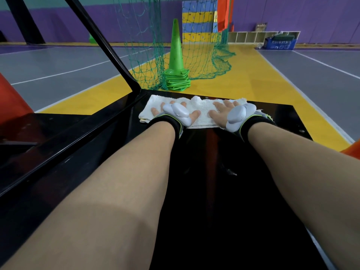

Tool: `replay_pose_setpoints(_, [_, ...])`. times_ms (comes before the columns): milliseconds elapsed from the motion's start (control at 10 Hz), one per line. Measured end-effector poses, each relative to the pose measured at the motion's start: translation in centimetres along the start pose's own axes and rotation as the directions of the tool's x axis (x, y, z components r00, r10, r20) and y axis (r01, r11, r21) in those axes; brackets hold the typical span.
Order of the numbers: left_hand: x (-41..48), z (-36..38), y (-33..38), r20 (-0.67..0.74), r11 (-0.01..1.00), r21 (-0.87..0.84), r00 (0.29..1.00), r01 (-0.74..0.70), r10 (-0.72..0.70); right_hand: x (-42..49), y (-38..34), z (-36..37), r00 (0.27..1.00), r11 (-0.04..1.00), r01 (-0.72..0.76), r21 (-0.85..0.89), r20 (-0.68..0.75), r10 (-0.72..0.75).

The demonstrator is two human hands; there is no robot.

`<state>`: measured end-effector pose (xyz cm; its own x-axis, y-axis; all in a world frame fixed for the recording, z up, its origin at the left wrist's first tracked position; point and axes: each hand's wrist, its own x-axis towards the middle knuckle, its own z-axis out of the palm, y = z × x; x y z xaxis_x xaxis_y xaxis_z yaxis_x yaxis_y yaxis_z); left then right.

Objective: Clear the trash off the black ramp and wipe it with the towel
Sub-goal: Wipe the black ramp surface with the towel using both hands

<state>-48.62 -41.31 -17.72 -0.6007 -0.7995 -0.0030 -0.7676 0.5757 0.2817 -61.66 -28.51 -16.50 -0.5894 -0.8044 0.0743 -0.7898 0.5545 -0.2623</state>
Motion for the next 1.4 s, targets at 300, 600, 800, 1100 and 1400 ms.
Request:
replay_pose_setpoints(300, [-0.7, 0.3, 0.1, -0.033, 1.0, -0.007, 0.999, -0.017, 0.017, -0.5, 0.2, 0.0, 1.0, 0.999, 0.008, -0.033, -0.003, -0.008])
replay_pose_setpoints(600, [-1.6, 0.7, -0.4, -0.051, 0.999, -0.041, 0.999, 0.0, -0.002, -1.7, 0.3, -0.1, 0.999, 0.998, -0.01, -0.061, 0.049, 0.013])
replay_pose_setpoints(800, [-2.8, 1.2, -1.1, -0.083, 0.998, -0.068, 0.996, 0.009, -0.014, -4.3, -0.8, -0.6, 0.985, 0.93, -0.058, -0.363, 0.13, 0.112])
replay_pose_setpoints(1100, [-5.1, 0.9, -1.2, -0.082, 0.999, -0.038, 0.997, 0.0, -0.003, -5.3, -0.2, 0.0, 0.995, 0.97, -0.043, -0.239, 0.077, 0.063])
replay_pose_setpoints(1400, [-7.7, -0.2, -1.1, -0.044, 0.998, 0.054, 0.999, -0.018, 0.021, -7.8, -0.9, -0.3, 0.993, 0.937, -0.067, -0.343, 0.066, 0.095])
